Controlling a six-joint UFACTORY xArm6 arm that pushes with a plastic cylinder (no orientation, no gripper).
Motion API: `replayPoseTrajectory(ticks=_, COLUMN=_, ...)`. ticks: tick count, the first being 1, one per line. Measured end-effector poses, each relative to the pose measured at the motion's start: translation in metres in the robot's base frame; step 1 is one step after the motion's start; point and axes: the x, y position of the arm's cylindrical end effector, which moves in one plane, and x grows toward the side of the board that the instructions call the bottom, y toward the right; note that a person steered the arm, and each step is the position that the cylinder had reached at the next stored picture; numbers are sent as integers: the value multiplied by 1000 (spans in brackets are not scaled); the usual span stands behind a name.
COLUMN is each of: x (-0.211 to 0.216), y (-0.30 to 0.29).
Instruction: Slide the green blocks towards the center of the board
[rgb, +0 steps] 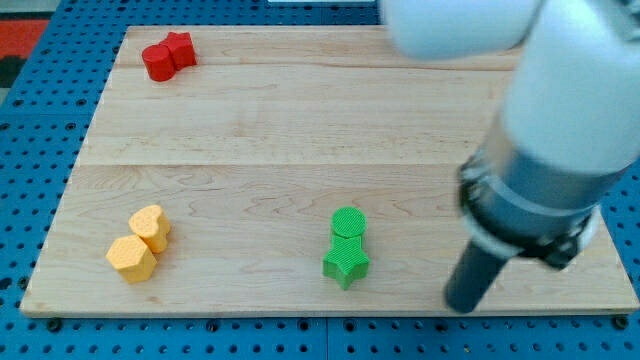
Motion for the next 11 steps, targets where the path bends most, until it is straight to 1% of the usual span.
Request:
replayPoseTrajectory(ticks=1, x=-1, y=-68)
replayPoseTrajectory(ticks=2, x=-31, y=-89)
replayPoseTrajectory(ticks=3, x=-74, y=-93)
replayPoseTrajectory(ticks=5, x=-147, y=-88)
replayPoseTrajectory(ticks=6, x=-171, y=-88)
replayPoseTrajectory(ticks=10, x=-250, y=-85)
replayPoseTrajectory(ticks=11, x=-253, y=-46)
